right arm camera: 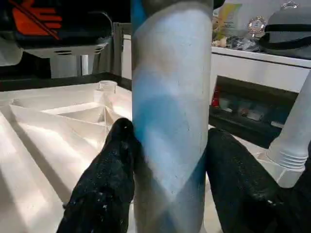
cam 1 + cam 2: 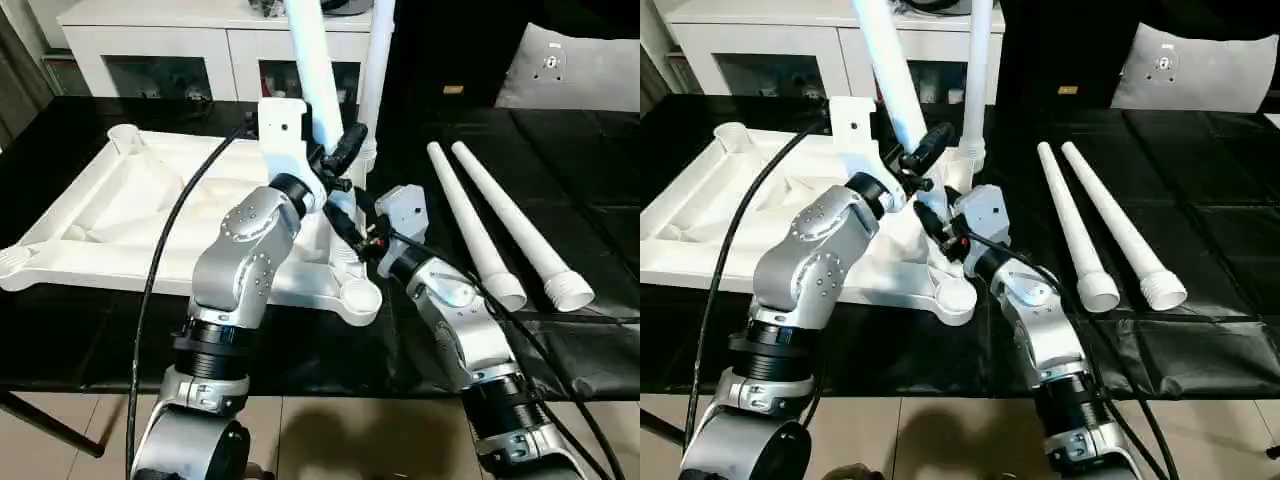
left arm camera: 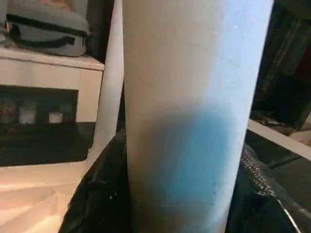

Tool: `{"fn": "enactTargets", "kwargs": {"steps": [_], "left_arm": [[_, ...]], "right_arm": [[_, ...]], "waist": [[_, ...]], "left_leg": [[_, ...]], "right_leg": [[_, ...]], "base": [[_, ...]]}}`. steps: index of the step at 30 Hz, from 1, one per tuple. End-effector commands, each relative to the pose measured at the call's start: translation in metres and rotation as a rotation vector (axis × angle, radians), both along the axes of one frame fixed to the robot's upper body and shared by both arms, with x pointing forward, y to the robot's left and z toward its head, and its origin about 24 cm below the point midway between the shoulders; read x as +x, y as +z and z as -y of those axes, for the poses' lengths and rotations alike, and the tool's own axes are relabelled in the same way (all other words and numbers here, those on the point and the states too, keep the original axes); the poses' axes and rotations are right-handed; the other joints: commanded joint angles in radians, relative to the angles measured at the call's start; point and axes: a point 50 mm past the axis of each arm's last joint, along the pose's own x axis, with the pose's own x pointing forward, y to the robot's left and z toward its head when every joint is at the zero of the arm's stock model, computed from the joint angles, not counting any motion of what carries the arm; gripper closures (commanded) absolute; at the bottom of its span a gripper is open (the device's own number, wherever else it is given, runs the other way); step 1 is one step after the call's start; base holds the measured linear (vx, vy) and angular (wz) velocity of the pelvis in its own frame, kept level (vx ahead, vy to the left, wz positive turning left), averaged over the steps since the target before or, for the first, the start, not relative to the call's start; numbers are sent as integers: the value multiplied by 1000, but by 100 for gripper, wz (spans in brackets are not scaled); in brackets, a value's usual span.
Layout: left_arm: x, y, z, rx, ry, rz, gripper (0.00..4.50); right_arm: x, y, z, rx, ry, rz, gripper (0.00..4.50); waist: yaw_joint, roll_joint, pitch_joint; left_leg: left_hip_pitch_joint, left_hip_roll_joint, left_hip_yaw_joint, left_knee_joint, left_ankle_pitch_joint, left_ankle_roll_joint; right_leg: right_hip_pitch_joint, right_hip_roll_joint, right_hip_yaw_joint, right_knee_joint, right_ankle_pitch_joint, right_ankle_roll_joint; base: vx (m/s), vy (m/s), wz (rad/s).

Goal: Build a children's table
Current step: Pick table leg

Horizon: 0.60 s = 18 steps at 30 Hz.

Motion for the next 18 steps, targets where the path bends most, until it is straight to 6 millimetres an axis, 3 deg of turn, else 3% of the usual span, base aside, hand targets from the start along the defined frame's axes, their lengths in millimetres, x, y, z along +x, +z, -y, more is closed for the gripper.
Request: {"fn": "enactTargets", "kwargs": {"steps": [1,3,4,6,7,10,14,18], "left_arm": [[1,-2,0,38,20,11,267],[2,-2,-1,30,25,7,267],[2,-2,-1,27,25,5,267],[3,-3,-4,10,35,-2,267],[4,-2,-6,1,41,-6,267],[7,-2,-13,0,56,-9,267],[14,-3,-30,5,82,-21,267],[18,-2,-39,15,70,-35,267]], "right_arm": [[2,4,-2,-9,2,16,270],[3,3,0,21,-8,-4,270],[3,3,1,29,-19,-7,235],[4,3,3,94,-5,-51,214],[4,5,4,101,-2,-48,198],[5,8,6,93,3,-30,166],[2,10,13,83,39,-23,145],[0,13,21,105,62,-25,97]], "waist": [[-3,-3,-72],[-2,-7,-72],[-2,-5,-72],[-2,-5,-72],[-3,-11,-72],[-1,-2,-73],[-1,-4,-73],[0,-2,-74]], "left_leg": [[10,49,-17,-62,-91,83],[10,49,-16,-61,-90,85],[10,49,-17,-62,-90,85],[10,49,-17,-62,-96,88],[10,50,-16,-62,-98,92],[12,49,-17,-61,-90,87],[10,47,-17,-61,-93,87],[14,47,-16,-61,-98,84]], "right_leg": [[64,-67,51,-57,-15,-219],[65,-68,51,-57,-10,-221],[65,-69,51,-56,-11,-223],[65,-68,51,-57,-18,-225],[65,-68,51,-58,-18,-225],[63,-67,50,-56,-16,-224],[64,-66,50,-56,-16,-218],[63,-67,50,-55,-13,-220]], "base": [[0,0,0],[0,0,0],[0,0,0],[0,0,0],[0,0,0],[0,0,0],[0,0,0],[0,0,0]]}}
